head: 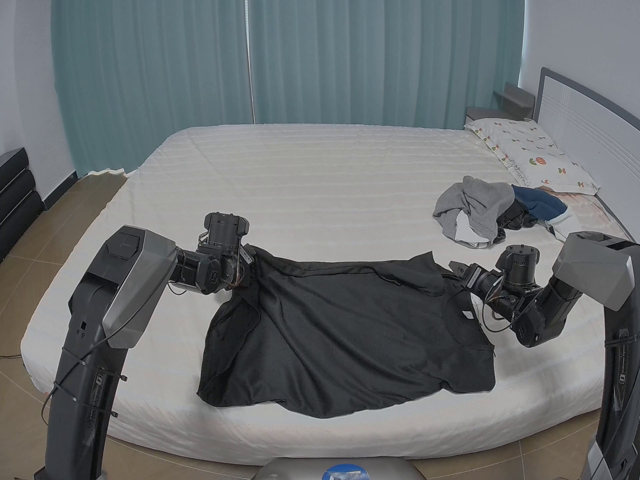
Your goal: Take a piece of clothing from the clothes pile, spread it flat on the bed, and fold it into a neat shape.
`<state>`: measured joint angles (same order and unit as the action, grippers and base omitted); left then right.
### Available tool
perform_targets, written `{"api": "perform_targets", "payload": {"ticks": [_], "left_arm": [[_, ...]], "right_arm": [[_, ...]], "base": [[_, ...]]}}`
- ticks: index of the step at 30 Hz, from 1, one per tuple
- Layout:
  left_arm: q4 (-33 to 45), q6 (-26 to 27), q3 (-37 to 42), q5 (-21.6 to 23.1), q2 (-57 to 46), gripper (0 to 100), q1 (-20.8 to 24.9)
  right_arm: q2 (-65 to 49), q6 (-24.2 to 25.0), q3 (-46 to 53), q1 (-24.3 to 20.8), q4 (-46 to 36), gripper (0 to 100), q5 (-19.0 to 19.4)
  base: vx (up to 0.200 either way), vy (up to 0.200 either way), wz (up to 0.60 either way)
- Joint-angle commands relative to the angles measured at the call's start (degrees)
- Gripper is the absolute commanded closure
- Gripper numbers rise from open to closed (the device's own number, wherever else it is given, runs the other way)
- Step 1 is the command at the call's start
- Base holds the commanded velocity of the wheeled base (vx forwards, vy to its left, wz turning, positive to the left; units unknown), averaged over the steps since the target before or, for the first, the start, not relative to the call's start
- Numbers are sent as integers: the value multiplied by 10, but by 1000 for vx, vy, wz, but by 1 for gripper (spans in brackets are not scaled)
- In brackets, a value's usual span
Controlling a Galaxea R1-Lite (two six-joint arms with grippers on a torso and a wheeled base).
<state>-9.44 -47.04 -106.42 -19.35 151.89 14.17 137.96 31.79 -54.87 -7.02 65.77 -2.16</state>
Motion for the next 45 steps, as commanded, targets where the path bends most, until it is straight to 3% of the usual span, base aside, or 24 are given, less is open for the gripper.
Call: {"api": "perform_targets", "payload": {"ticks": [1, 7, 13, 19, 23, 25, 29, 30, 38, 44, 45], "left_arm": [[30, 8, 39, 9, -23, 0, 0], [31, 3, 86, 30, -67, 0, -5], [30, -24, 153, 119, -145, 0, -19], [35, -69, 173, 128, -165, 0, -27], [23, -70, 240, 160, -190, 0, -32], [-9, -72, 312, 181, -216, 0, -31], [-66, -72, 381, 178, -235, 0, -26], [-111, -71, 434, 176, -254, 0, -20], [-253, -76, 627, 177, -329, 0, 19], [-284, -89, 689, 176, -343, 0, 40], [-288, -97, 702, 176, -341, 0, 43]], "right_arm": [[-51, 1, 64, 20, 1, 0, 26], [-67, 0, 124, 32, 2, 0, 48], [-79, 0, 191, 42, 2, 0, 88], [-76, -4, 231, 40, 1, 0, 96], [-76, -5, 253, 40, 1, 0, 97], [-81, -5, 276, 42, 1, 0, 104], [-96, -4, 303, 42, 1, 0, 121], [-103, -4, 319, 40, 2, 0, 125], [-187, 2, 403, 10, 2, 0, 115], [-216, 20, 439, -11, 2, 0, 65], [-223, 49, 445, -24, 1, 0, 52]], "base": [[0, 0, 0], [0, 0, 0], [0, 0, 0], [0, 0, 0], [0, 0, 0], [0, 0, 0], [0, 0, 0], [0, 0, 0], [0, 0, 0], [-67, 0, 0], [-200, 0, 0]]}}
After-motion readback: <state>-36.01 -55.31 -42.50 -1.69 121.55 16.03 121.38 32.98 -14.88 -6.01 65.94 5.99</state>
